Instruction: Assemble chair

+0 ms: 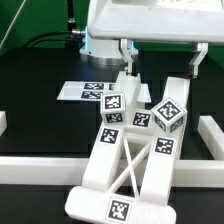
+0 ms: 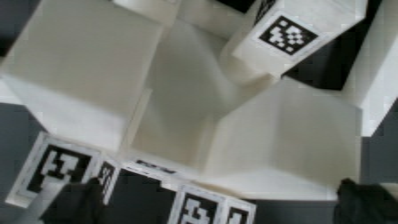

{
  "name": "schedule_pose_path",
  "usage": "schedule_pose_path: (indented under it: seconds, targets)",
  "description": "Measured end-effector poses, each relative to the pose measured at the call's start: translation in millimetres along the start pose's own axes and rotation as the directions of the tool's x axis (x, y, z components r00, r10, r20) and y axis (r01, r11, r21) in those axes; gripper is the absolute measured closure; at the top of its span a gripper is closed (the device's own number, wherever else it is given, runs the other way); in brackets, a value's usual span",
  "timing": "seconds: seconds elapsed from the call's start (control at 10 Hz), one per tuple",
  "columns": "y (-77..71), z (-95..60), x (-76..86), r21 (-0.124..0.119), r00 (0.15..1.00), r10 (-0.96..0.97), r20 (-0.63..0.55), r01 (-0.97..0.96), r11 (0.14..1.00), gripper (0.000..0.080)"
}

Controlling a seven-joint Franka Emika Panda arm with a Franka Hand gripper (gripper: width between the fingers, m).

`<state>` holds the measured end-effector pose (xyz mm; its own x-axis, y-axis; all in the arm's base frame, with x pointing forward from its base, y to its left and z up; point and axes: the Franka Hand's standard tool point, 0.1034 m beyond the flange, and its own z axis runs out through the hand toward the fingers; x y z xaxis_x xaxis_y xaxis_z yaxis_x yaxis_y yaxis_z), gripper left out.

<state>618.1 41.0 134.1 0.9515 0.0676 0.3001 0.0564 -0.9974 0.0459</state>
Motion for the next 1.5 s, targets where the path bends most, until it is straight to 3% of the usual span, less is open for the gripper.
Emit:
schedule_pose_path:
  seconds: [0.1,0.2,0.3,0.7,0.9,1.1,1.5]
  targets:
    - [3.7,-11.2,-0.8,0.016,0.990,0.065,0.124,-0.067,0.998,0.0151]
    - [6.2,-22.8,2.8,0.017,0.964,0.117,0.238,-0.124,0.992,0.0151]
    - [7.3,-26.2,9.4,0.015,0.950,0.118,0.289,-0.128,0.992,0.0151]
    - [10.2,-23.9,-5.4,0.001,0.847,0.129,0.516,-0.151,0.989,0.0151]
    - [14.4,-21.7,-2.1,-0.020,0.802,0.282,0.527,-0.320,0.947,0.0151]
    - [15.6,-24.0,1.1,-0.010,0.789,0.321,0.525,-0.371,0.929,0.0151]
    - [18.8,-20.8,-0.1,-0.017,0.788,0.322,0.525,-0.368,0.930,0.0151]
